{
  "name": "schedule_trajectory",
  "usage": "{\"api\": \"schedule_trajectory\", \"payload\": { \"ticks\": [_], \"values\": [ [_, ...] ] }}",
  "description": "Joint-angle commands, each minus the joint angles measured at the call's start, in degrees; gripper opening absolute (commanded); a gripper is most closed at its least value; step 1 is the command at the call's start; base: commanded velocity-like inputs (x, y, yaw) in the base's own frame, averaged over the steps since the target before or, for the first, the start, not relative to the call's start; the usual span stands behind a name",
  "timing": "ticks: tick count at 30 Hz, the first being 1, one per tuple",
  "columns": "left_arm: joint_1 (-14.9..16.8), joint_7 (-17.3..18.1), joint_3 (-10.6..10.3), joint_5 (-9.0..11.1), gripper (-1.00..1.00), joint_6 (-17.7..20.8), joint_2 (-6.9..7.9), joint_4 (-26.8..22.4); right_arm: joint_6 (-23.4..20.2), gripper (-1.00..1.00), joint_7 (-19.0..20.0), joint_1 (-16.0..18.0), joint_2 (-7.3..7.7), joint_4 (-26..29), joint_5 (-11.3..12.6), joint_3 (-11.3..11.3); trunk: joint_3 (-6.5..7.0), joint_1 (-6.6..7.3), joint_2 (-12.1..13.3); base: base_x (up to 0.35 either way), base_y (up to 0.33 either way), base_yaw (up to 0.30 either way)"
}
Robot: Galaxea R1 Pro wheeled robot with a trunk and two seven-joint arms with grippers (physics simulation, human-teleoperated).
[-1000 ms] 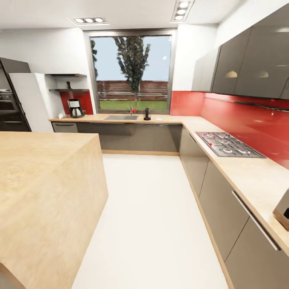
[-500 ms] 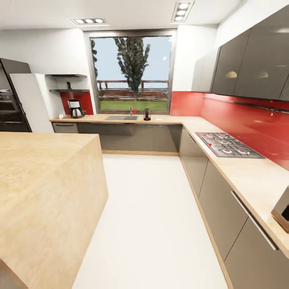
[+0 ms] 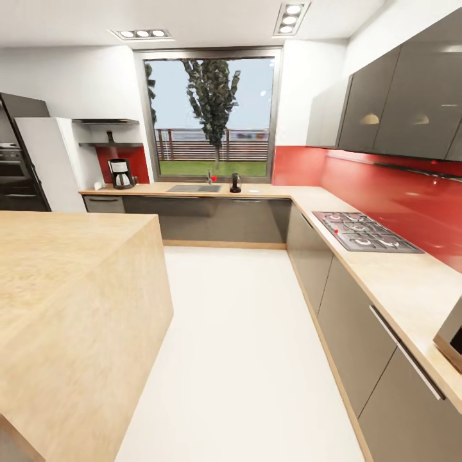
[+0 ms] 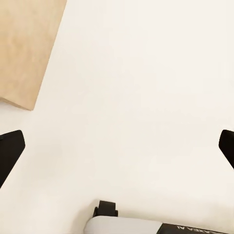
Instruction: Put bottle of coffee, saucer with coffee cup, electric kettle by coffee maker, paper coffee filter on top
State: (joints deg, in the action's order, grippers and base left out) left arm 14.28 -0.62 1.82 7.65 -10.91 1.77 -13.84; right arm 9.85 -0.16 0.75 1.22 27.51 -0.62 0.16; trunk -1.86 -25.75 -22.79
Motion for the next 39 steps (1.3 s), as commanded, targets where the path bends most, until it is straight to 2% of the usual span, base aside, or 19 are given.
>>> {"api": "schedule_trajectory", "payload": {
  "ticks": [1, 23, 39],
  "values": [
    [0.0, 0.0, 0.0, 0.3, 1.00, -0.2, -0.01, 0.0, 0.2, 1.00, 0.0, 0.0, 0.01, 0.0, -0.1, 0.0, -0.13, -0.03, -0.1, 0.000, 0.000, 0.000],
    [0.0, 0.8, -0.7, -0.5, 1.00, -0.3, -0.23, 0.1, 0.2, 1.00, 0.0, 0.0, 0.01, 0.0, 0.0, 0.0, -0.13, -0.03, -0.1, 0.004, 0.000, 0.000],
    [0.0, 0.8, -0.8, -0.5, 1.00, -0.3, -0.01, 0.1, 0.1, 1.00, -0.1, 0.0, 0.01, 0.0, 0.1, -0.2, -0.13, -0.03, -0.1, 0.290, -0.010, 0.000]
  ]
}}
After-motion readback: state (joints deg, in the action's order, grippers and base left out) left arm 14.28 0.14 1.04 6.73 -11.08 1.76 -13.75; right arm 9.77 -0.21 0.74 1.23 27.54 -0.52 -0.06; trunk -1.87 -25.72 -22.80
